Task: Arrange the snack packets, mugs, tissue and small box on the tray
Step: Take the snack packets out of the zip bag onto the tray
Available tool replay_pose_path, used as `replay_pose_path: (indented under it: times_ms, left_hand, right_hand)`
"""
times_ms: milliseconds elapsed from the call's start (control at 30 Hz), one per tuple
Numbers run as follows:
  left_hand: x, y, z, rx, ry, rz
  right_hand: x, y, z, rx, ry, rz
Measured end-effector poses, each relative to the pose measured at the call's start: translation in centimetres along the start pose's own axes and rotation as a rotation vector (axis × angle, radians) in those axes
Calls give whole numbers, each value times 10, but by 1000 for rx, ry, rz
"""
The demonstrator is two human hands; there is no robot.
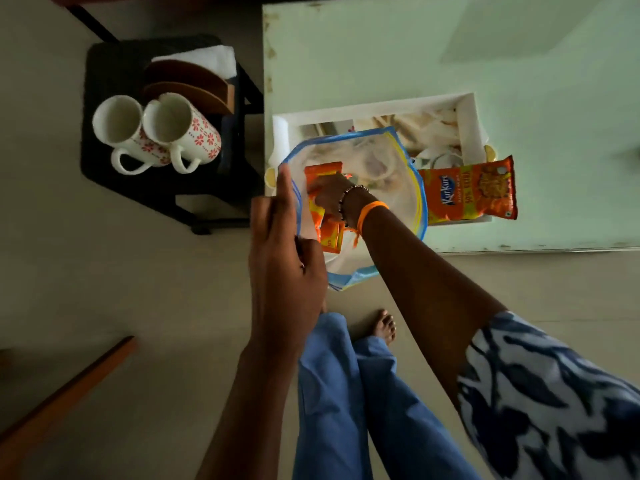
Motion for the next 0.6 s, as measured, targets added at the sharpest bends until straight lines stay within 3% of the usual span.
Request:
replay_pose_path:
  times_ms: [67, 167, 300, 600]
  left_hand:
    - [3, 1, 1, 7, 13, 18]
    - [15, -1, -3, 30, -19, 109]
    - [38, -10, -11, 44, -35, 219]
    - [118, -26, -30, -39, -68, 363]
  right_hand:
    - [6, 5, 1, 54, -2, -18]
    - [-3, 5, 1, -10, 126, -147]
    - [-39, 36, -28, 9, -120, -319]
    - [-138, 127, -116, -179, -659, -823]
Point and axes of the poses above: each hand's wrist, its own y-axis away from the middle knuckle, its own x-axis out of the palm, z = x × y, the point moved 7 cm from there along -y, towards the middle knuckle, and after that the axes turned 4 degrees about y, right-handed, at the moved point
